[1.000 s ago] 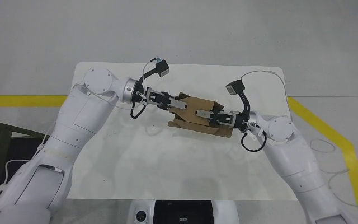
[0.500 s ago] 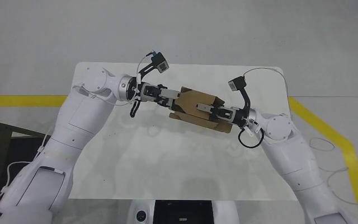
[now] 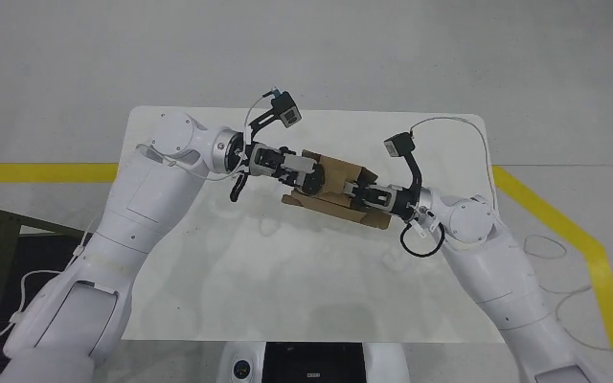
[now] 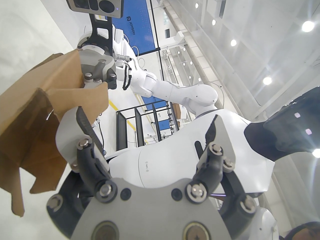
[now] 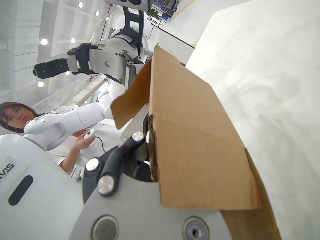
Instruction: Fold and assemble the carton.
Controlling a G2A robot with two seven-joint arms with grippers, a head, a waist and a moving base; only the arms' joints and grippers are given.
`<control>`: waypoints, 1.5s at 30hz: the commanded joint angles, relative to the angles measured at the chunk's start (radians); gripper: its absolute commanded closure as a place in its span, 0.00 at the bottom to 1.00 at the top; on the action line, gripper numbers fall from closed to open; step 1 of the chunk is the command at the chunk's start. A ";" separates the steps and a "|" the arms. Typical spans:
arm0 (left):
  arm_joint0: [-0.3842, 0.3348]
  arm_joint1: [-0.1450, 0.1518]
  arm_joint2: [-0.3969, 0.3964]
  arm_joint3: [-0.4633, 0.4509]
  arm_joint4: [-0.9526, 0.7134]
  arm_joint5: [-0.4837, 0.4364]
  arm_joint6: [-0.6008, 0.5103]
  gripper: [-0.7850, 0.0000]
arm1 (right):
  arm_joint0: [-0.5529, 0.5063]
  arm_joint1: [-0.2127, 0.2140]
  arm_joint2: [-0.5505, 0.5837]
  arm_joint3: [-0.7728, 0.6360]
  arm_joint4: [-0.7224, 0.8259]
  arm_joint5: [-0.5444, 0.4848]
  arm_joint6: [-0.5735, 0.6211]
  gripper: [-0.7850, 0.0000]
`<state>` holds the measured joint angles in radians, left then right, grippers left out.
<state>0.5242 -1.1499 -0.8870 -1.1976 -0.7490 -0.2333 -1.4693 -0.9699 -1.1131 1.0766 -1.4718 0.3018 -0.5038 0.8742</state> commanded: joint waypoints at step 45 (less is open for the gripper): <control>0.039 0.007 -0.079 -0.001 0.093 0.001 0.023 0.00 | -0.049 0.013 0.028 -0.041 0.039 -0.027 0.172 1.00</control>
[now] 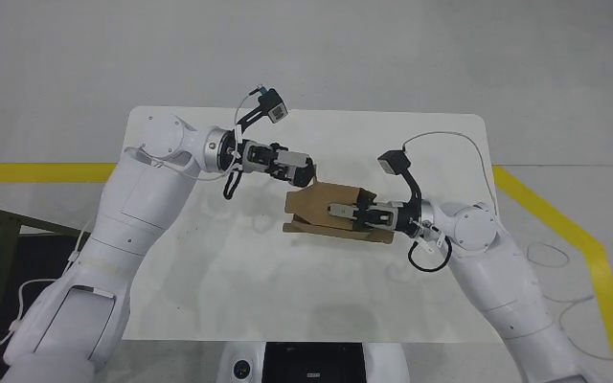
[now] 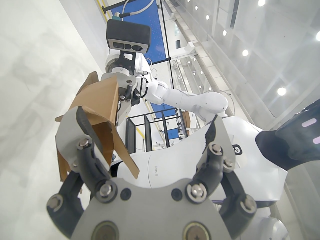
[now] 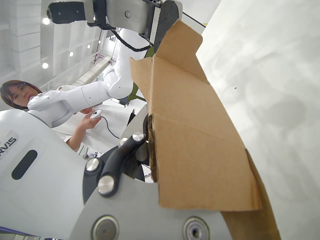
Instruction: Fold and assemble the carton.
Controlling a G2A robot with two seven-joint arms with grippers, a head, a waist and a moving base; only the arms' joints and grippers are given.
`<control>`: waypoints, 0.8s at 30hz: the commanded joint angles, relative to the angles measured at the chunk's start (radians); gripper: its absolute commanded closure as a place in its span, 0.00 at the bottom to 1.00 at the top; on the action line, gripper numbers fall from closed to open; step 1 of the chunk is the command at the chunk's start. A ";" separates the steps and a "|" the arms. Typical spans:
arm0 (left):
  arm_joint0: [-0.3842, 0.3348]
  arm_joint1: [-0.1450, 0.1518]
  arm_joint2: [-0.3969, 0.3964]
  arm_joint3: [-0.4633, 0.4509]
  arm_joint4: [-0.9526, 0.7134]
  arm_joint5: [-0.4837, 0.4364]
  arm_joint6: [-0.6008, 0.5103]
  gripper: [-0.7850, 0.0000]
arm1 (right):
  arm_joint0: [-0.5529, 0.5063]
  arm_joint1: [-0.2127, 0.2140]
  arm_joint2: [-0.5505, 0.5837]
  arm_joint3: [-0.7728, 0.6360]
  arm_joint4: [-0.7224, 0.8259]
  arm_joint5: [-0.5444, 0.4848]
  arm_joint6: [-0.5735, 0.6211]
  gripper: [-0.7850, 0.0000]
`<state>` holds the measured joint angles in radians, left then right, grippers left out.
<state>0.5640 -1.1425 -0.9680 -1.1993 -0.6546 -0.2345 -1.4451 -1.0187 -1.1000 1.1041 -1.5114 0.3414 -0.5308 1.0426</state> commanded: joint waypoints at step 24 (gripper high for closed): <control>0.017 0.004 -0.028 -0.011 0.028 0.004 -0.024 0.00 | -0.005 0.005 0.045 -0.003 -0.006 0.023 -0.092 1.00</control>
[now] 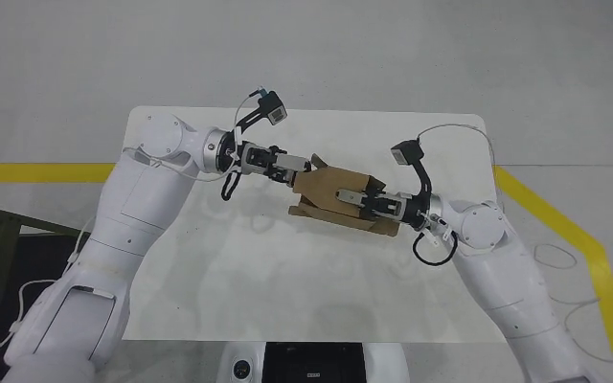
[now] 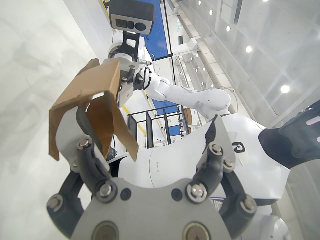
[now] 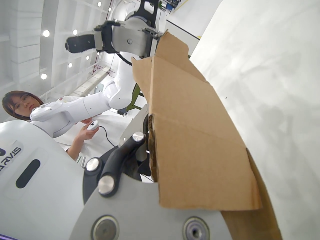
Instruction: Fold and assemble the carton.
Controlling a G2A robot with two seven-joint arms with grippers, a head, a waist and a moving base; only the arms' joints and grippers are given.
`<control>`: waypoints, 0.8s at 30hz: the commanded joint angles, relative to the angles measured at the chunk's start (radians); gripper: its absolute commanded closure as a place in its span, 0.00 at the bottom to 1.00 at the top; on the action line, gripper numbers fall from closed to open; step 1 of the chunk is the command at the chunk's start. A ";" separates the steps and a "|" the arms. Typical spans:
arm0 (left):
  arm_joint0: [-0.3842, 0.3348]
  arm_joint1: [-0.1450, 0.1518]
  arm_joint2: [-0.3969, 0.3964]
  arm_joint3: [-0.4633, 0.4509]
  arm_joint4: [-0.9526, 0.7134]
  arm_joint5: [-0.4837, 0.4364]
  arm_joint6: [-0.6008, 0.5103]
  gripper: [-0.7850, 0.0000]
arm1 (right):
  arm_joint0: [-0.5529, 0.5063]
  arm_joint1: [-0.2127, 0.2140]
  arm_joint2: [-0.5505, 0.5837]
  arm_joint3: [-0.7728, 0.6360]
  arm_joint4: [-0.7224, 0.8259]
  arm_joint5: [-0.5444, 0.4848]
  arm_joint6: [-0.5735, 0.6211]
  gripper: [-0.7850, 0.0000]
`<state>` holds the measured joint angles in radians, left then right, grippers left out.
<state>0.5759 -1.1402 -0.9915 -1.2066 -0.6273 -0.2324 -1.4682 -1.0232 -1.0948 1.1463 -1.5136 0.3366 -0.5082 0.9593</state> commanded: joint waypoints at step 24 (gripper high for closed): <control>0.062 0.011 -0.023 -0.101 -0.012 0.038 -0.011 0.00 | 0.004 -0.016 0.001 -0.045 -0.046 0.014 -0.193 1.00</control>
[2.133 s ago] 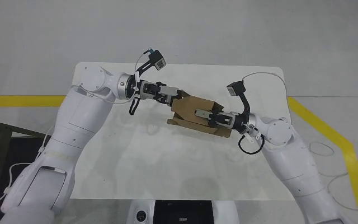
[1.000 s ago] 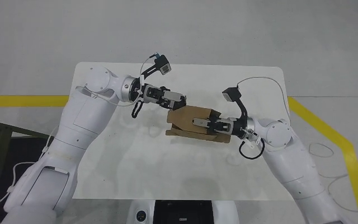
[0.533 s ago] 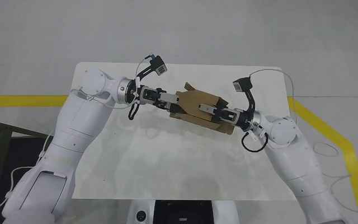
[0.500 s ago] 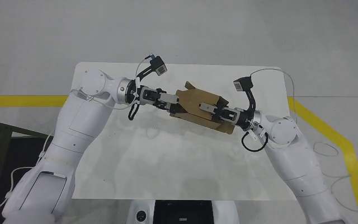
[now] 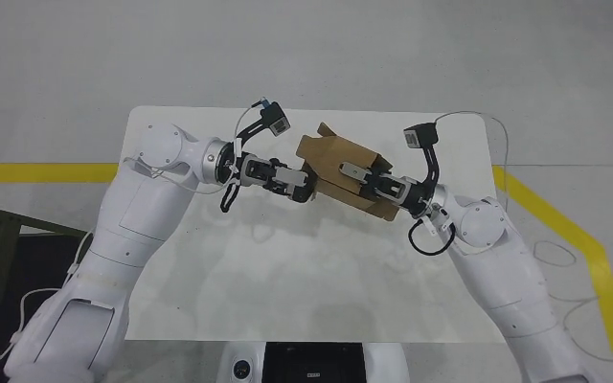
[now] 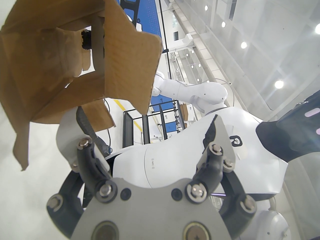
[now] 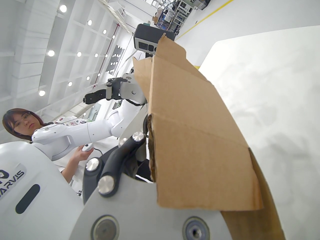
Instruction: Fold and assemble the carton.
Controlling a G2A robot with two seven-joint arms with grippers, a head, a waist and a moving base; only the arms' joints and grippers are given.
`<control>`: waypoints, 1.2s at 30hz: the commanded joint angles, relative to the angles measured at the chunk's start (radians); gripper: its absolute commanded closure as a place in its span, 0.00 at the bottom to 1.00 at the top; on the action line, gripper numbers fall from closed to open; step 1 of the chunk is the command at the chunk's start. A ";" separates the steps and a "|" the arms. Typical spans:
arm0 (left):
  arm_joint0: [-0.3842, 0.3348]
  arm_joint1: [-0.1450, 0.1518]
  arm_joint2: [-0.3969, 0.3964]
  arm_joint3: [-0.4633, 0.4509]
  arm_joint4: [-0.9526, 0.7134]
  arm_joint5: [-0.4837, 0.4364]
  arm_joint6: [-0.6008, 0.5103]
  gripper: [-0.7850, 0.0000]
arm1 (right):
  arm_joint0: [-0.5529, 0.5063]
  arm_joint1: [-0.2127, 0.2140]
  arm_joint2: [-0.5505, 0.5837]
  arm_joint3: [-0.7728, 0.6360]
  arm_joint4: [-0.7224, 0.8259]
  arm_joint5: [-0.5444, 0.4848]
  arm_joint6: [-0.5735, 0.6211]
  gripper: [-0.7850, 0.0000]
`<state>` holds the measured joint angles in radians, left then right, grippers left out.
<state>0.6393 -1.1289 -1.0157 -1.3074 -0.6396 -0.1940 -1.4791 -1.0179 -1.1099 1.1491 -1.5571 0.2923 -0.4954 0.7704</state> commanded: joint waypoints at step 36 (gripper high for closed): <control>0.004 0.056 -0.096 0.081 0.366 -0.021 0.090 0.00 | -0.060 0.021 0.099 -0.029 0.163 -0.034 0.185 1.00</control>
<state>0.6463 -1.0717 -1.1214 -1.2255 -0.2847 -0.2129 -1.3868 -1.0769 -1.0891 1.2494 -1.5804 0.4520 -0.5307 0.9552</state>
